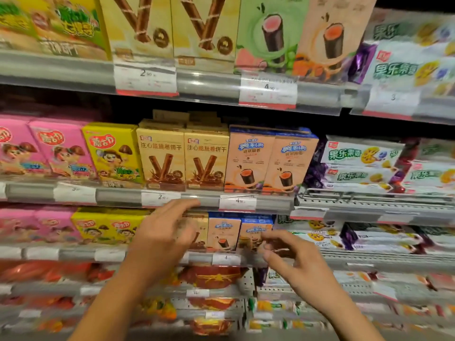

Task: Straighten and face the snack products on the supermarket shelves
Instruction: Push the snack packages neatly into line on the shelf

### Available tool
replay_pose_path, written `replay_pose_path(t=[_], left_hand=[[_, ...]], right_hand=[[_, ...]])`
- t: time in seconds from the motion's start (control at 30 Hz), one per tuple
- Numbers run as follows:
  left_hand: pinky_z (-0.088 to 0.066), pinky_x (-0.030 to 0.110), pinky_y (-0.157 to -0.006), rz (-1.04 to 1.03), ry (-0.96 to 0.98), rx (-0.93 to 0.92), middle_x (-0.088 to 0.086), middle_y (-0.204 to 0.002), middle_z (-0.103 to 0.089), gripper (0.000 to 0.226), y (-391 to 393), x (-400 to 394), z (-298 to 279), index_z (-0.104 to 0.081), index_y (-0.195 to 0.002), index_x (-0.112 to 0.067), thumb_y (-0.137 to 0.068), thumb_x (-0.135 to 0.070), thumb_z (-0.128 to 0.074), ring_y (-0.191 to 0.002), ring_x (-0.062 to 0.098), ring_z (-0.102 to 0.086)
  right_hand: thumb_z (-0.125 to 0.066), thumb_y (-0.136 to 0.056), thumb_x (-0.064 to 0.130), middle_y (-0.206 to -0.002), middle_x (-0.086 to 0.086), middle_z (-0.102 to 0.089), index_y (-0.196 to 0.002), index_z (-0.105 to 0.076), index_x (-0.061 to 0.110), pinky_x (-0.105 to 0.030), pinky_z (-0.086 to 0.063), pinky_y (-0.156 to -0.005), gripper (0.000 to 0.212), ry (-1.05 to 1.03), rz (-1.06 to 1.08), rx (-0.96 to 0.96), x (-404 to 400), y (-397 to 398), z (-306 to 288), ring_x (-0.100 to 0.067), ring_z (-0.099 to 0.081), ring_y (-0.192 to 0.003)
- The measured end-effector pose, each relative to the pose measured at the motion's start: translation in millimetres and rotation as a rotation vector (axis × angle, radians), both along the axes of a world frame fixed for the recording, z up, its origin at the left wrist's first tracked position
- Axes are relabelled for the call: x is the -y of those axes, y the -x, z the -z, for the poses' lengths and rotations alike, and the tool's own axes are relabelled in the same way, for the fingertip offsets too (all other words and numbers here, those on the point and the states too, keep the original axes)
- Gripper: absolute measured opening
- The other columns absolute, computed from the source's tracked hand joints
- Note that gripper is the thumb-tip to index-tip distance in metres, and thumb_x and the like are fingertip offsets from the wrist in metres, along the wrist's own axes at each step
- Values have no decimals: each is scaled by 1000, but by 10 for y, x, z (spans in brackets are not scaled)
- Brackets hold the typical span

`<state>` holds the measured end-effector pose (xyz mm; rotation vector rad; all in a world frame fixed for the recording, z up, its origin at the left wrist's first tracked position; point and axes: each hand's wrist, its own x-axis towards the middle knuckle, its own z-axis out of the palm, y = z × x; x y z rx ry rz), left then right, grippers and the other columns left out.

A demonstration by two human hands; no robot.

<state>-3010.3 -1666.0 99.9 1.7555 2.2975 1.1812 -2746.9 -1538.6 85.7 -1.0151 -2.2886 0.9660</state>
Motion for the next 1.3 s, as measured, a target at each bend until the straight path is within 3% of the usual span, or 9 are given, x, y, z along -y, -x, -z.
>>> replay_pose_path(t=[0.1,0.2,0.27,0.4,0.5,0.77,0.87,1.1,1.3], left_hand=[[-31,17,-104,-42,-24,-7,-27,-132,-51,38,67,108,-245,-58,-136,-38,-98,-39,-54,-122,-12,-40],[-31,17,-102,-83,-48,-114,-26,-134,-50,48,163,284,-353,-58,-136,-36,-93,-51,-44,-122,-13,-37],[-31,20,-106,-117,-33,-150,-22,-137,-52,52,267,401,-367,-58,-137,-33,-92,-52,-41,-124,-10,-37],[-36,26,-107,-179,-57,-171,-11,-139,-59,48,498,582,-370,-62,-135,-26,-93,-44,-47,-131,6,-47],[-38,31,-111,-179,-46,-205,-9,-140,-59,48,760,642,-356,-61,-136,-26,-94,-44,-47,-134,10,-47],[-41,32,-104,-74,30,-227,-9,-138,-61,50,1714,868,-36,-62,-135,-25,-93,-46,-44,-129,14,-52],[-41,29,-105,-52,120,-193,-5,-134,-65,48,2115,1061,457,-65,-130,-22,-90,-42,-47,-125,16,-57],[-49,54,-104,-21,207,-324,9,-150,-52,62,2538,1097,1107,-55,-143,-12,-83,-17,-71,-129,31,-54],[-51,54,-94,-82,276,-375,8,-152,-50,64,2522,1021,1278,-52,-146,-13,-85,-30,-57,-123,34,-52]], right_hand=[[-69,-92,44,-105,25,-71,-120,-65,44,-31,-55,-91,28,-146,-23,-39,-35,57,-314,2,-67,-101],[-65,-94,42,-118,31,-63,-127,-63,39,-6,-38,-95,33,-338,-41,-53,-50,209,-505,9,-56,-108],[-63,-97,39,-125,25,-58,-132,-61,31,-2,-30,-97,37,-452,-61,-22,-48,386,-513,9,-49,-114],[-58,-95,41,-148,0,-53,-146,-50,19,-29,-31,-113,57,-576,-130,148,-9,796,-204,-20,-46,-139],[-53,-94,45,-162,-3,-35,-157,-35,18,-37,-22,-123,71,-620,-115,286,21,1004,89,-24,-31,-151],[-77,-80,21,-148,-16,-49,-141,-56,7,-58,-48,-106,66,-682,155,281,232,1377,372,-40,-48,-137],[-76,-78,22,-150,-20,-39,-144,-50,8,-62,-47,-103,73,-677,211,390,309,1554,412,-45,-38,-141],[-83,-78,20,-156,-17,-30,-151,-43,11,-65,-50,-98,83,-610,330,423,434,1729,444,-45,-25,-148],[-78,-83,24,-158,-7,-23,-154,-37,16,-59,-57,-89,83,-580,342,426,465,1742,406,-44,-33,-144]])
